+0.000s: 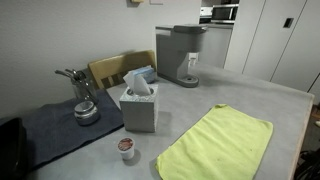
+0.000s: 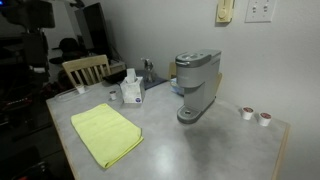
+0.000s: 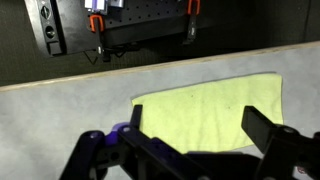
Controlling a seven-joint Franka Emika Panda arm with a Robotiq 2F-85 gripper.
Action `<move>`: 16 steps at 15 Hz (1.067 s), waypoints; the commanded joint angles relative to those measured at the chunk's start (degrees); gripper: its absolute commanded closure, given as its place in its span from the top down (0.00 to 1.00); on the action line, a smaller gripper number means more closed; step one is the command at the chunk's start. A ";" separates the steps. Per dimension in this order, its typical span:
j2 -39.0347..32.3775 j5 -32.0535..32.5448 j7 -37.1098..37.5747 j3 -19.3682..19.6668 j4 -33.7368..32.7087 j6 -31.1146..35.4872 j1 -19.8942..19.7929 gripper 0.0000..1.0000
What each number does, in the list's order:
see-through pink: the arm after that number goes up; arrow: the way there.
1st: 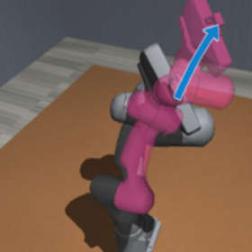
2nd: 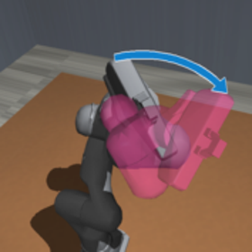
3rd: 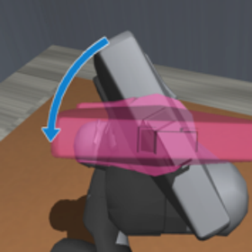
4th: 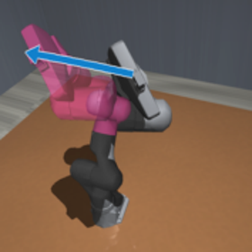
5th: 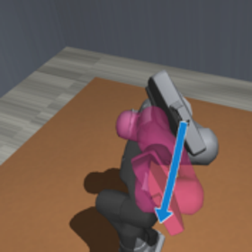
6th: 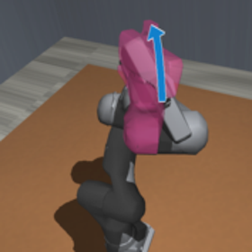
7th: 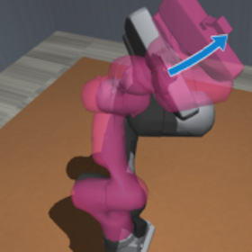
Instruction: Fold the yellow cloth in half
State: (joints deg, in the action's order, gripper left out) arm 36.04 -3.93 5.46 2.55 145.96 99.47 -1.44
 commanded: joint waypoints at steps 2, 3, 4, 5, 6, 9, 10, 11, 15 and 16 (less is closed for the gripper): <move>-0.04 -0.29 -0.33 -0.56 -0.09 -0.11 -0.68 1.00; -0.04 -0.29 -0.33 -0.56 -0.10 -0.11 -0.68 1.00; 0.63 -0.20 -0.75 -0.42 1.19 1.53 -0.74 1.00; 1.29 1.00 -1.00 -0.63 2.80 3.88 -1.12 1.00; 2.52 2.32 -2.35 -0.43 5.06 7.66 -1.27 1.00; 6.74 5.76 -4.81 0.71 13.63 21.93 -2.38 1.00; 8.49 7.48 -6.51 1.57 17.33 26.69 -3.13 1.00; 3.60 5.01 -3.49 0.19 10.28 19.89 -1.64 1.00; 4.69 5.24 -3.71 0.17 11.60 21.33 -1.81 1.00; 4.68 5.25 -3.70 0.14 11.42 21.29 -1.80 1.00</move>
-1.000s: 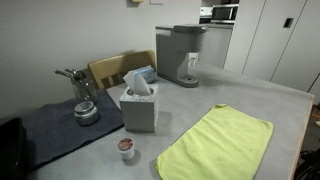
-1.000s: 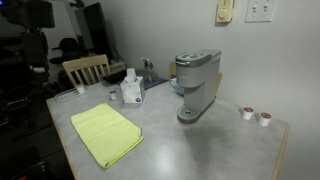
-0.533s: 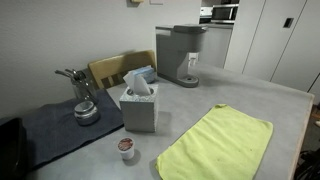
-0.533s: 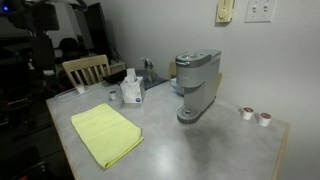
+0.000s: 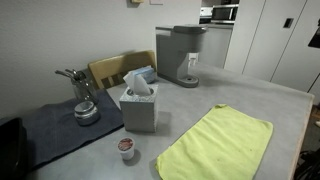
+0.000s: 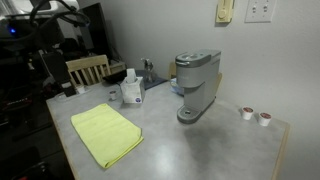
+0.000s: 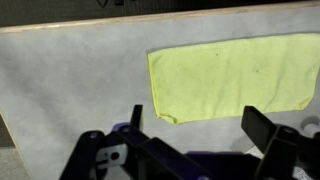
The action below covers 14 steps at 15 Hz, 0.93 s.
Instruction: Fold the yellow cloth in half
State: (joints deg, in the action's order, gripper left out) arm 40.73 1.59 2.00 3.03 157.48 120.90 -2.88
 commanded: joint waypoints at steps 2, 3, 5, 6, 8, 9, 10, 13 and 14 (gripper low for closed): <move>-0.04 -0.27 -0.24 -0.35 -0.14 -0.16 -0.36 1.00; -0.50 -0.33 -0.45 0.12 -0.05 0.99 -0.60 1.00; -2.21 0.29 -0.74 1.00 -0.20 3.46 -1.62 1.00; -3.37 0.39 -1.20 1.79 -0.55 4.51 -2.16 1.00; -5.69 0.61 -1.95 3.16 -1.41 6.73 -3.09 1.00; -6.85 0.50 -2.92 4.07 -1.86 7.99 -3.31 1.00; -8.07 0.42 -4.20 5.05 -2.33 9.21 -3.49 1.00; -12.80 0.17 -10.90 9.11 -4.61 12.80 -3.58 1.00; -14.60 -0.54 -14.59 11.20 -5.57 13.74 -3.12 1.00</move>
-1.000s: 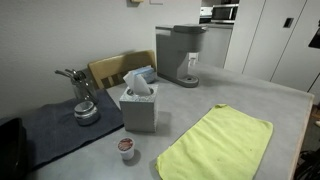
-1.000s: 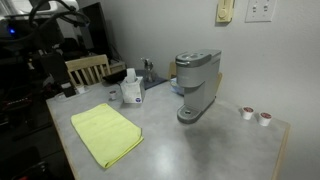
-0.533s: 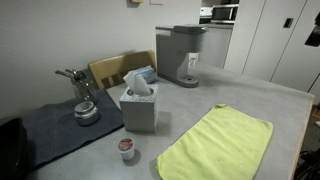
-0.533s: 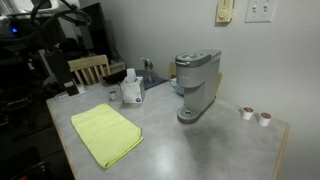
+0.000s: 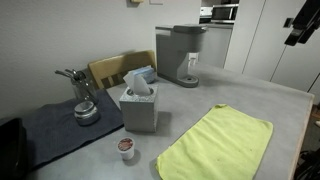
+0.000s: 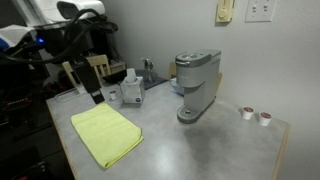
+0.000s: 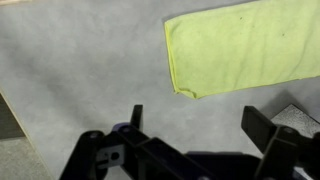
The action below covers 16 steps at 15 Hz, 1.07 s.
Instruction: Fold the yellow cloth in half
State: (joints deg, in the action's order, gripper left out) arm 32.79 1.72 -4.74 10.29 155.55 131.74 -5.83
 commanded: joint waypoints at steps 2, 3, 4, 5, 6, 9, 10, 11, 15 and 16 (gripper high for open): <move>-10.37 -3.38 -17.43 11.85 -6.66 2.31 4.13 1.00; -5.06 -1.87 -10.76 5.00 -2.84 1.78 -0.25 1.00; -6.75 -2.81 -14.28 7.42 -3.98 1.77 0.49 1.00; -8.09 -3.27 -16.19 8.98 -4.91 1.78 0.95 1.00; -8.99 -3.41 -16.99 9.69 -5.52 1.78 1.21 1.00; -9.38 -4.72 -18.48 10.12 -5.29 2.96 2.34 1.00; -10.09 -6.19 -18.53 10.29 -4.99 3.93 2.75 1.00; -11.15 -8.00 -19.10 10.45 -4.63 5.20 3.45 1.00; -15.67 -13.90 -20.59 9.62 -3.42 10.36 5.45 1.00; -17.14 -14.98 -20.90 9.27 -3.33 11.51 6.01 1.00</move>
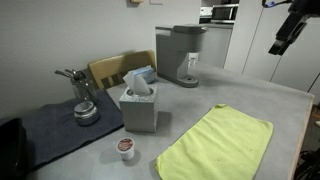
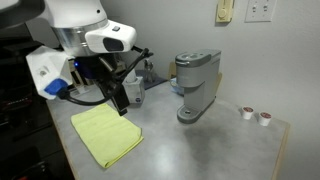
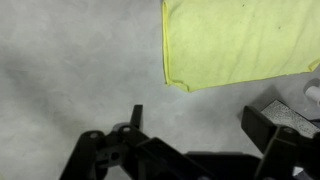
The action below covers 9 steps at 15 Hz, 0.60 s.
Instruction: Fold the yellow cloth in half
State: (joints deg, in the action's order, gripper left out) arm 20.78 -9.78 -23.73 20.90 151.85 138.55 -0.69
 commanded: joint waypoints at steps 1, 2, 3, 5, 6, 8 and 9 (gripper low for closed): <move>-6.68 -4.48 -2.25 -1.77 0.44 5.94 1.41 1.00; -8.26 -5.32 -2.33 -2.35 0.33 6.81 1.77 1.00; -10.02 -6.69 -3.22 -2.77 0.18 7.54 2.37 1.00; -13.42 -9.18 -4.93 -3.88 -0.36 8.40 2.96 1.00; -15.11 -10.25 -5.64 -4.60 -0.74 8.39 2.91 1.00; -18.45 -12.06 -7.35 -6.10 -1.51 8.82 2.33 1.00; -19.99 -12.49 -7.81 -6.86 -1.96 8.90 1.81 1.00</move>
State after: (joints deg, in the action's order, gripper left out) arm 6.41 -19.43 -28.22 16.07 152.10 146.22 2.36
